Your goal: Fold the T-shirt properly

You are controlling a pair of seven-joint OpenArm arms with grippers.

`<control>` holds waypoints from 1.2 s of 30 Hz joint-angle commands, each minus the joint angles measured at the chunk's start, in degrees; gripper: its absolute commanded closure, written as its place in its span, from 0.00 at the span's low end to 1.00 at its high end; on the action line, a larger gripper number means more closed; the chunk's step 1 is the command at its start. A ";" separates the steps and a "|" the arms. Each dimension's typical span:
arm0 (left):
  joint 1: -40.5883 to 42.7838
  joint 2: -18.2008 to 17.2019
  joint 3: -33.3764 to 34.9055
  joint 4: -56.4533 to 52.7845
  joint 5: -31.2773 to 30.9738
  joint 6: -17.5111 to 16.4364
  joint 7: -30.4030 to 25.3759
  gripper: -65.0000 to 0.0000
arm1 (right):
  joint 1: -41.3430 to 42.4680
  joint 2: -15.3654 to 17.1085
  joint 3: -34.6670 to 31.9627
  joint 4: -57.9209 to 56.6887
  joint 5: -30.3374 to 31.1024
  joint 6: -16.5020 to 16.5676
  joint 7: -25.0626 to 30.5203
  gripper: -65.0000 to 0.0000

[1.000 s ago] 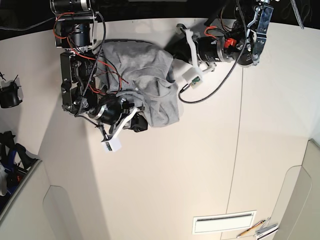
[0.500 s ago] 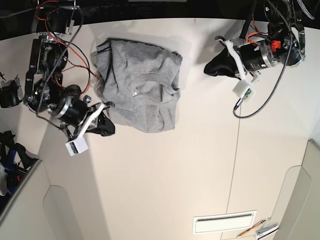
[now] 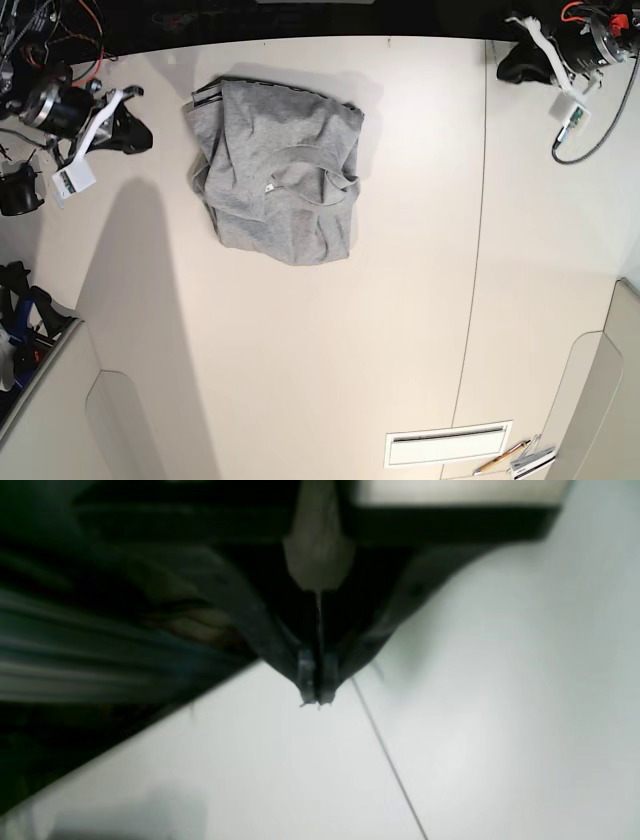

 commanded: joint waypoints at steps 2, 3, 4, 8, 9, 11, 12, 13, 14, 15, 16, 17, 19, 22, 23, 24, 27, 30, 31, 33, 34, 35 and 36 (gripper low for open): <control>3.58 -0.61 -0.35 0.90 -1.09 -0.28 -0.66 1.00 | -3.04 2.54 0.81 0.92 2.25 0.26 0.83 1.00; 5.33 -0.61 -0.35 0.90 -0.83 -0.28 -0.66 1.00 | -4.68 3.17 0.81 0.92 2.51 0.28 0.81 1.00; 7.15 -0.61 -0.35 0.90 -0.59 -0.28 -0.66 1.00 | -6.40 3.72 0.81 0.92 2.51 0.28 0.81 1.00; 14.69 -0.63 -0.35 0.90 2.05 -0.28 -0.63 1.00 | -12.94 6.05 0.81 0.92 2.51 0.31 0.81 1.00; 16.59 -0.61 -0.35 0.87 2.78 -0.28 -0.66 1.00 | -14.23 6.60 0.81 0.92 2.51 0.31 0.79 1.00; 19.93 -0.66 -0.33 0.87 3.15 -0.28 -0.66 1.00 | -16.61 7.69 0.81 0.92 2.49 0.31 0.81 1.00; 21.35 -0.63 -0.33 0.87 3.15 -0.28 -0.68 1.00 | -17.77 8.11 0.76 0.92 2.47 0.33 0.79 1.00; 22.64 -0.66 -0.33 0.79 3.32 -0.28 -0.66 1.00 | -18.95 8.35 0.76 0.92 2.43 0.35 0.76 1.00; 23.89 -0.68 -0.33 0.72 4.07 -0.28 -0.66 1.00 | -20.26 8.41 0.76 0.90 2.40 0.52 0.74 1.00; 24.96 -0.76 -0.17 0.59 5.05 -0.28 -0.63 1.00 | -21.55 8.39 0.76 0.92 2.25 0.68 0.72 1.00; 25.90 -1.01 0.00 0.31 5.95 -0.28 -0.63 1.00 | -22.88 8.39 0.70 0.87 2.27 0.87 0.52 1.00; 26.69 -1.57 0.26 -0.17 6.60 -0.28 -0.66 1.00 | -24.20 8.39 0.57 0.87 2.27 0.90 0.20 1.00; 27.96 -3.19 0.90 -1.79 6.78 -0.28 -0.68 1.00 | -26.34 8.39 0.07 0.87 2.21 0.87 -0.76 1.00; 29.00 -5.42 2.91 -5.46 6.93 -0.28 -0.90 1.00 | -28.87 8.39 -0.74 0.83 0.79 0.85 -1.53 1.00; 28.96 -5.88 4.02 -7.15 7.41 -0.28 -0.98 1.00 | -29.77 8.39 -0.92 0.74 0.44 0.85 -1.53 1.00; 28.96 -6.40 5.46 -8.98 8.61 -0.28 -1.95 1.00 | -30.69 8.39 -1.05 0.59 0.20 0.85 -1.53 1.00; 28.76 -8.98 12.13 -15.13 13.35 -0.28 -7.23 1.00 | -33.24 8.39 -1.88 -0.72 -0.55 0.66 -1.53 1.00; 27.10 -12.17 21.11 -21.35 18.14 -0.28 -11.02 1.00 | -33.86 8.39 -3.58 -3.34 -0.63 0.63 -1.55 1.00; 25.92 -12.87 24.13 -23.45 19.58 -0.28 -11.32 1.00 | -33.83 8.39 -4.46 -4.39 -1.07 0.61 -1.55 1.00; 22.82 -13.33 29.92 -28.06 21.31 -0.28 -11.52 1.00 | -33.81 8.39 -6.78 -6.71 -3.30 0.52 -1.33 1.00; 20.72 -13.29 32.54 -30.51 21.84 -0.28 -11.91 1.00 | -33.66 8.39 -8.24 -7.98 -4.81 -0.02 -1.33 1.00; 18.45 -13.29 35.39 -33.07 22.05 -0.28 -12.11 1.00 | -33.62 8.39 -9.88 -9.35 -6.38 -0.50 -1.33 1.00; 16.09 -13.31 38.18 -35.67 22.01 -0.28 -12.11 1.00 | -33.44 8.39 -11.61 -10.73 -7.69 -0.72 -1.14 1.00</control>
